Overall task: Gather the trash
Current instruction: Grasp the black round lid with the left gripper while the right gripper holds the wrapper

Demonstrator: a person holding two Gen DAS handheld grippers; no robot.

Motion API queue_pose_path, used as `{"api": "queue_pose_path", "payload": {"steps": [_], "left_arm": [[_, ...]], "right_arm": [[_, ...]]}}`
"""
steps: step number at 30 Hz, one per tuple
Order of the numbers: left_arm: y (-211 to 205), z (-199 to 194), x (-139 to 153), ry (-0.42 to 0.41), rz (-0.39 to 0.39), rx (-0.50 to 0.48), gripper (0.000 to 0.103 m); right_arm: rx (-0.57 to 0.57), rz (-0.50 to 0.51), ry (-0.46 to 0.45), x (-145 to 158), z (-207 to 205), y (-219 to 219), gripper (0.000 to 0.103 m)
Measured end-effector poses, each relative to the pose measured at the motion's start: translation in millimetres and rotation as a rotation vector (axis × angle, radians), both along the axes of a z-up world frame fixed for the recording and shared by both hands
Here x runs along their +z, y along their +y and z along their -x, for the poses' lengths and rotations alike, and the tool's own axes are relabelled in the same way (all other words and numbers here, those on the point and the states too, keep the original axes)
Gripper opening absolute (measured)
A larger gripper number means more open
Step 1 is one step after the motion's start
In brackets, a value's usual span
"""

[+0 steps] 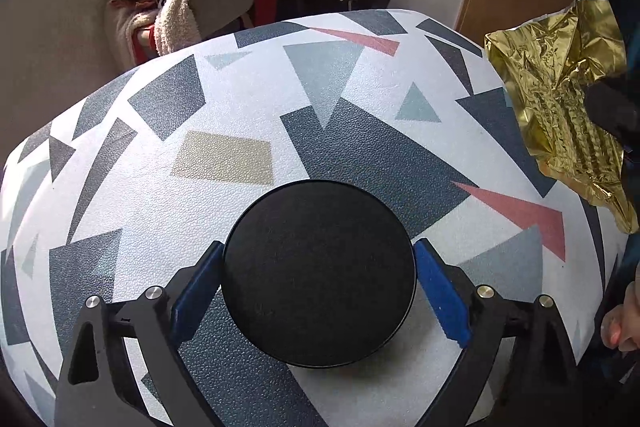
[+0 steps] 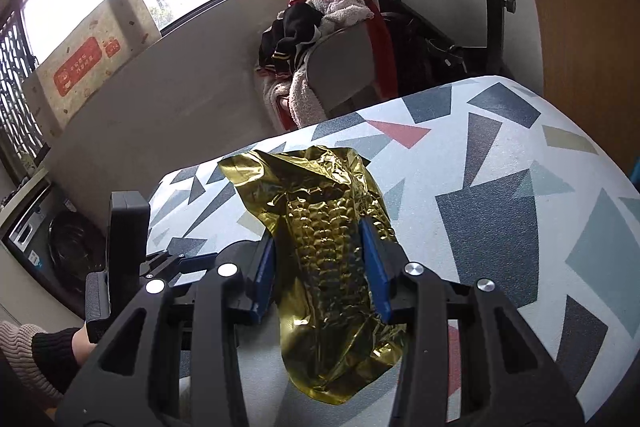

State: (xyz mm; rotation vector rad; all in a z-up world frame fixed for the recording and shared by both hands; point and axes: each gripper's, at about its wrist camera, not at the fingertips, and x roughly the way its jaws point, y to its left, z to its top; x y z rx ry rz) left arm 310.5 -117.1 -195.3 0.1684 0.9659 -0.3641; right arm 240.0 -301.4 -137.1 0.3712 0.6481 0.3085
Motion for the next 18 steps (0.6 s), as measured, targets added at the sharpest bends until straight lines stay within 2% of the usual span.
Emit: {"api": "queue_pose_path", "payload": {"steps": [3, 10, 18], "left_arm": [[17.9, 24.9, 13.4, -0.012, 0.04, 0.027, 0.091], [54.9, 86.0, 39.2, -0.053, 0.065, 0.073, 0.091], [95.2, 176.4, 56.6, -0.075, 0.11, 0.108, 0.091]], "right_arm": [[0.006, -0.016, -0.006, 2.0, 16.2, 5.9, 0.042], [0.057, 0.017, -0.019, 7.5, 63.3, 36.4, 0.042], [0.125, 0.043, -0.028, 16.9, 121.2, 66.0, 0.042]]}}
